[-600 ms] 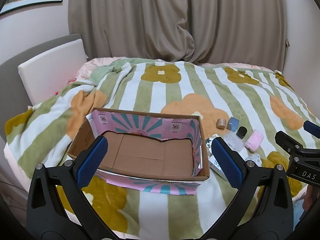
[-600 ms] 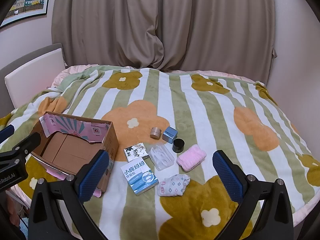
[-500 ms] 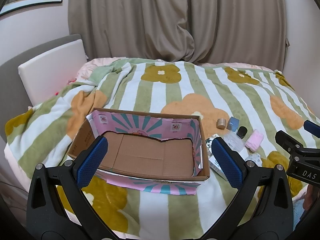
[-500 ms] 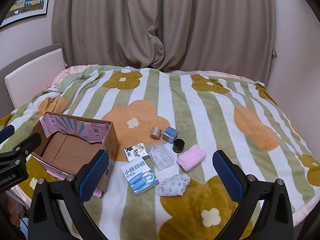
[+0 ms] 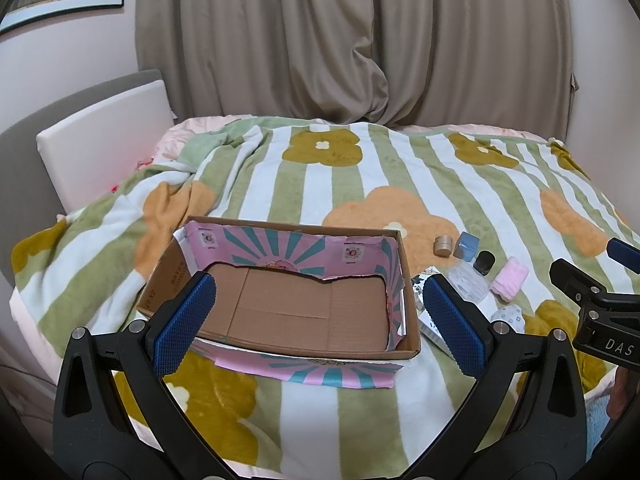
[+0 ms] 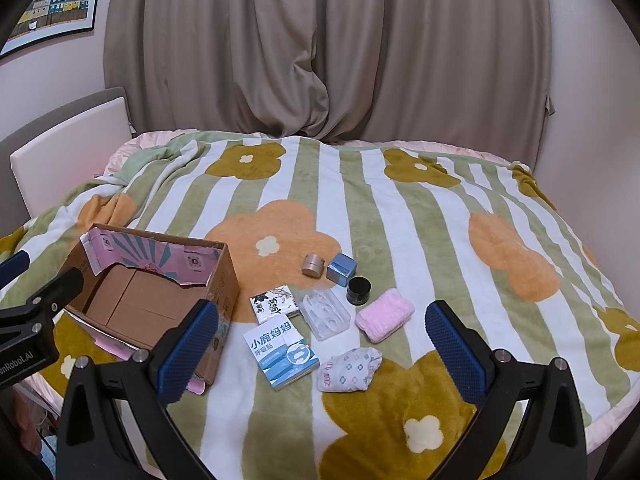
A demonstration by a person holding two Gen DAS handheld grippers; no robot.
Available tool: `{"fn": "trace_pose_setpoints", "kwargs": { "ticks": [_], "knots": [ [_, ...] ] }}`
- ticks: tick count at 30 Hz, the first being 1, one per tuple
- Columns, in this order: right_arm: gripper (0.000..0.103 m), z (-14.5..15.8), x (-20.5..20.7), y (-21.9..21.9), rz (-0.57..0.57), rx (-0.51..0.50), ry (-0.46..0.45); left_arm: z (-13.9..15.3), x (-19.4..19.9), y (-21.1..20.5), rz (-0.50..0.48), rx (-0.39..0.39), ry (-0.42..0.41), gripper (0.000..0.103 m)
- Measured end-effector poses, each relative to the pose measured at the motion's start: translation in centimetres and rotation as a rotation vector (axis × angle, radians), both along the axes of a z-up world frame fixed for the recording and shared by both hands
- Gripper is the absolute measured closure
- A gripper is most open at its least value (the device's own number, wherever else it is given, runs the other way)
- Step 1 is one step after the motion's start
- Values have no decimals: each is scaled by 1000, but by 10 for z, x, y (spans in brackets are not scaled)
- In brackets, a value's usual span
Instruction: Organize objects
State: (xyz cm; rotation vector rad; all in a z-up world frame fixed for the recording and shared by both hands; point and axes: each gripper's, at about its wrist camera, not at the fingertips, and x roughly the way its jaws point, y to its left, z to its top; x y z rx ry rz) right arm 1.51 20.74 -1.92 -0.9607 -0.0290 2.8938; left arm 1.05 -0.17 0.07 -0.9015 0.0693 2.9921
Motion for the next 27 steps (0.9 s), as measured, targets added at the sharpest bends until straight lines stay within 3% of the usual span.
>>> {"fn": "trace_pose_setpoints", "kwargs": {
  "ticks": [27],
  "knots": [
    [0,1,1,0,-1,-3,2,3,3,2,-5,0,3,0]
  ]
}}
